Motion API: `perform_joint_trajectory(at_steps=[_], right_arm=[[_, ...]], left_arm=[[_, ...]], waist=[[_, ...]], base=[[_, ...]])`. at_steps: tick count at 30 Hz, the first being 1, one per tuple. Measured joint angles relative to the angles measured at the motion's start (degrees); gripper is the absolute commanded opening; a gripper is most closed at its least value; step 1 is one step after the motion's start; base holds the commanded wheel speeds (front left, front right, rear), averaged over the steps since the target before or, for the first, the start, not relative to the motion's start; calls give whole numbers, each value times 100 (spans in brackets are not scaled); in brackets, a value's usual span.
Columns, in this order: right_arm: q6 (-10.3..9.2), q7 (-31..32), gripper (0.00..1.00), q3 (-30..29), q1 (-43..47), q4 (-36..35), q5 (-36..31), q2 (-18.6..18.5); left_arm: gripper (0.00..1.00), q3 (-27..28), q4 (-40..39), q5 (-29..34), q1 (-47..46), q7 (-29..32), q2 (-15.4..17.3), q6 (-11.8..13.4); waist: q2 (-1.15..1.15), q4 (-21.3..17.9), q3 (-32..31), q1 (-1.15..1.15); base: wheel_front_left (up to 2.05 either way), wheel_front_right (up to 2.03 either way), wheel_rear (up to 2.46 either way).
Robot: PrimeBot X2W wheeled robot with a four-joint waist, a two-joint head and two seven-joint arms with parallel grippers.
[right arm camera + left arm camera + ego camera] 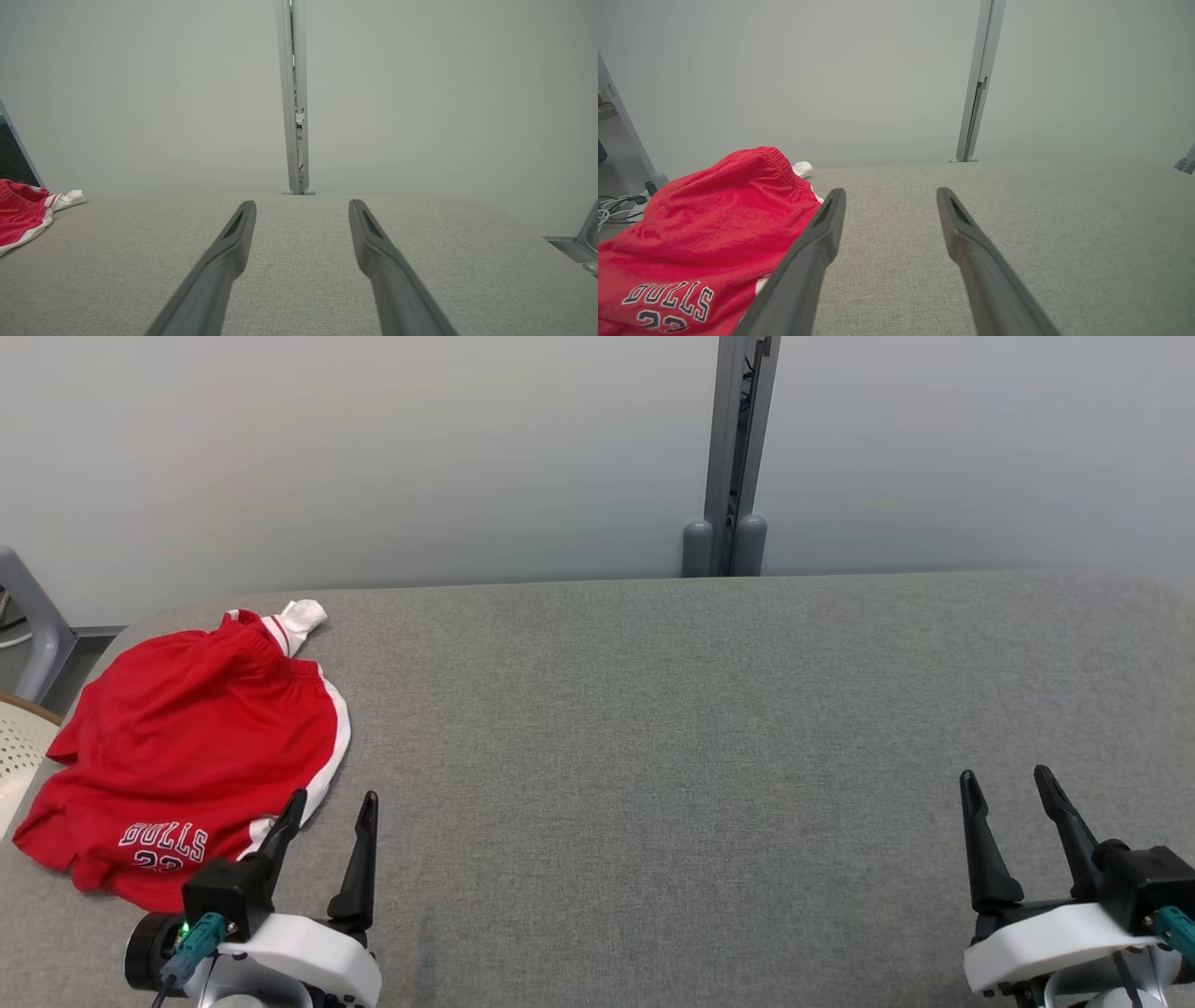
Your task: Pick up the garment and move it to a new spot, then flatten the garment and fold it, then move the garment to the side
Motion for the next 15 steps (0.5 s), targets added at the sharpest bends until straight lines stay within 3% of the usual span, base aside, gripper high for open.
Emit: perform_joint_trajectory(at_steps=[15], right_arm=[[0,54,100,115,27,-162,147,11]], left_arm=[[100,327,57,-167,-40,-8,-132,-100]], waist=[[0,452,-21,0]], base=[[0,0,0]])
